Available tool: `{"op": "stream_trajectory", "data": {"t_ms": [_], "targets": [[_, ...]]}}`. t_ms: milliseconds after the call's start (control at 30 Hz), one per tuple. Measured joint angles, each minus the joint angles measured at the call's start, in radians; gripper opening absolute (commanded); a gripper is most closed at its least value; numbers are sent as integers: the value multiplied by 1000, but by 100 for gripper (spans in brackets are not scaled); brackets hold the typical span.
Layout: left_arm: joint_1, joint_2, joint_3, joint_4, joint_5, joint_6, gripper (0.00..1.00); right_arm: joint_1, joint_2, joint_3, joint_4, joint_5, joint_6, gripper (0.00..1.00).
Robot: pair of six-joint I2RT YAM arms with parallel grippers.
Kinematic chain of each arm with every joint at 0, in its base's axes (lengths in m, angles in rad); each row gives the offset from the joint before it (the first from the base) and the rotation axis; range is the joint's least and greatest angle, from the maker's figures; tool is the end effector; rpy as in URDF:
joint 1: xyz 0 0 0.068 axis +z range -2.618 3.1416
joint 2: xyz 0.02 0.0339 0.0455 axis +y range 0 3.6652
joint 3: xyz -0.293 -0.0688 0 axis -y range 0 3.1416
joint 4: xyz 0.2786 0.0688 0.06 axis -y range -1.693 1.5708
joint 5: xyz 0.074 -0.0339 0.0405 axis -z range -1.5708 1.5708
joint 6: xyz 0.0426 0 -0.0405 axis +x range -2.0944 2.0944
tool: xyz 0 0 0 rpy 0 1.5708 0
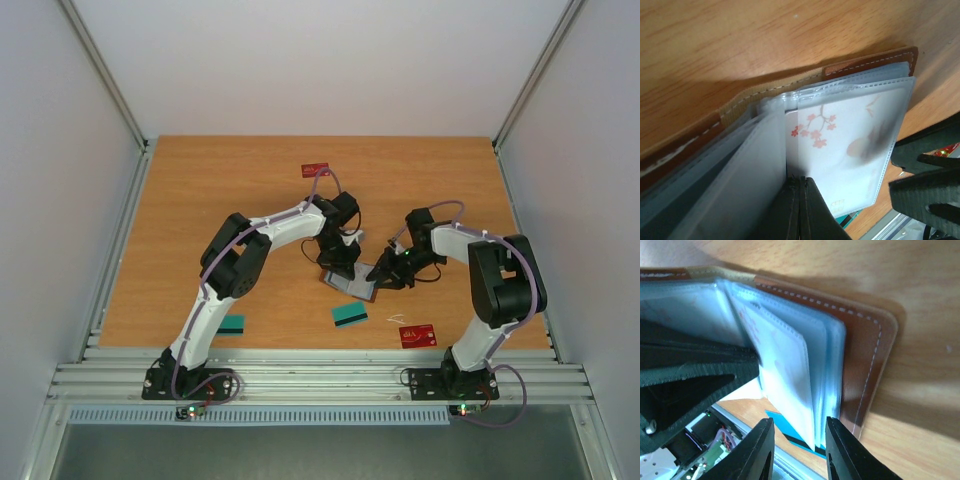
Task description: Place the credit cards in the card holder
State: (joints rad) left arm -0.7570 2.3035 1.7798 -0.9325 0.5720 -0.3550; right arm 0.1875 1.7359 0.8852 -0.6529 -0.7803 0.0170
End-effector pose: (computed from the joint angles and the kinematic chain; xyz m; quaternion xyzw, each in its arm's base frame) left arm 0.3475 -0.3600 0.1348 -0.2071 -0.9353 0.2682 0.1020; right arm 0.2931 0.0861 0.1286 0.0914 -0.9199 -0.3813 0.0079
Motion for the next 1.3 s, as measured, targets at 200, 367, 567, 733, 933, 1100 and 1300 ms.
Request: {"op": "stream_trajectory", "data": {"t_ms": [200,367,567,733,933,1100,1300], "targets": [[0,0,0,1,0,-5,0,2,-34,7,-32,5,-16,30],[0,0,-2,3,2,-11,0,3,-26,18,-28,2,-18,29],[0,0,-4,6,5,-12,0,3,8,23,-26,3,-23,29],[0,0,-4,6,6,-13,0,3,25,23,-18,3,-23,29],[0,0,-4,7,7,-15,0,3,37,28,-11,-5,-23,25],[0,0,-4,7,8,-15,0,3,43,33,-11,-6,-23,20],[0,0,-4,8,8,-19,0,14,51,55,-14,-3,-26,17]]}}
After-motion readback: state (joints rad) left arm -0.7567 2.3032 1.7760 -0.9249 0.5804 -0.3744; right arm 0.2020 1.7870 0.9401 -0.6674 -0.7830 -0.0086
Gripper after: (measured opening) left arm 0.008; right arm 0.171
